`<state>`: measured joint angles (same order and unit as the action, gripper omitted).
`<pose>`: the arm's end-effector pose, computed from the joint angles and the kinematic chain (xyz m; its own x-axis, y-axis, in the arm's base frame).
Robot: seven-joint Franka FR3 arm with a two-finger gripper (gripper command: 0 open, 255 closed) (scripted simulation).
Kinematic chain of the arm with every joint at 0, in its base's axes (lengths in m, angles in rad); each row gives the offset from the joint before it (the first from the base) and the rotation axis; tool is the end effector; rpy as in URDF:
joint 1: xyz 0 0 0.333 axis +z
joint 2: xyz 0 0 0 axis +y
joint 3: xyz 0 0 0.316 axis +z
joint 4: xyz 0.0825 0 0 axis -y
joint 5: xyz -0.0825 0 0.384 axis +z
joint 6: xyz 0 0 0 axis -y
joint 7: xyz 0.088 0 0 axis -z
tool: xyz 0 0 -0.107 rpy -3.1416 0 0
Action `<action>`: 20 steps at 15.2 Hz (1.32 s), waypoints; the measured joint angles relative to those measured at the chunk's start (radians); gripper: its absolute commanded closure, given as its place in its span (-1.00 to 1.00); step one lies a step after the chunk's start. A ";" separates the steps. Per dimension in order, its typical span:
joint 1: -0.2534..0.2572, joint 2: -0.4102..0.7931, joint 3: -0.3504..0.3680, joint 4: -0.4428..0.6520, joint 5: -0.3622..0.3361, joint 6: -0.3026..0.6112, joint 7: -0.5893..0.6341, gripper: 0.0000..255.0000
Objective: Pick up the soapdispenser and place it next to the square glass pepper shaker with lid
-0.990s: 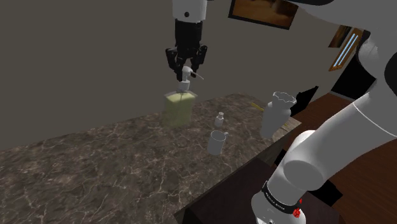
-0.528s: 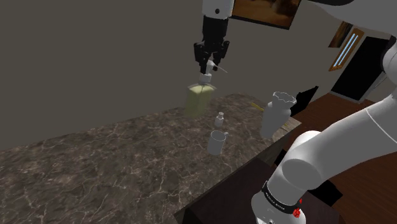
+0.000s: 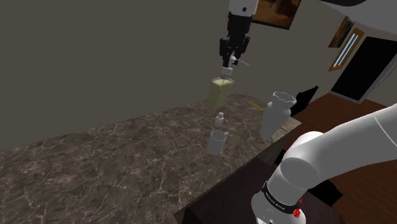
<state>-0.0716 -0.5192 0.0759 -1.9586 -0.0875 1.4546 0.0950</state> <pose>0.3747 0.0006 0.6749 0.9937 -0.1093 0.0265 -0.1117 -0.9862 0.1221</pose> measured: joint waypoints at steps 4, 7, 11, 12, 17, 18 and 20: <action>-0.025 -0.013 -0.073 0.020 -0.035 -0.022 -0.096 1.00; -0.044 -0.015 -0.131 0.036 -0.063 -0.031 -0.172 1.00; -0.068 0.003 -0.208 0.081 -0.097 -0.043 -0.274 1.00; -0.075 0.004 -0.228 0.091 -0.106 -0.047 -0.301 1.00; -0.098 0.040 -0.314 0.154 -0.135 -0.055 -0.414 1.00; -0.099 0.040 -0.319 0.149 -0.137 -0.048 -0.419 1.00; -0.101 0.033 -0.324 0.115 -0.140 -0.020 -0.419 1.00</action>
<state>-0.1721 -0.4859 -0.2478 -1.8440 -0.2270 1.4344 -0.3240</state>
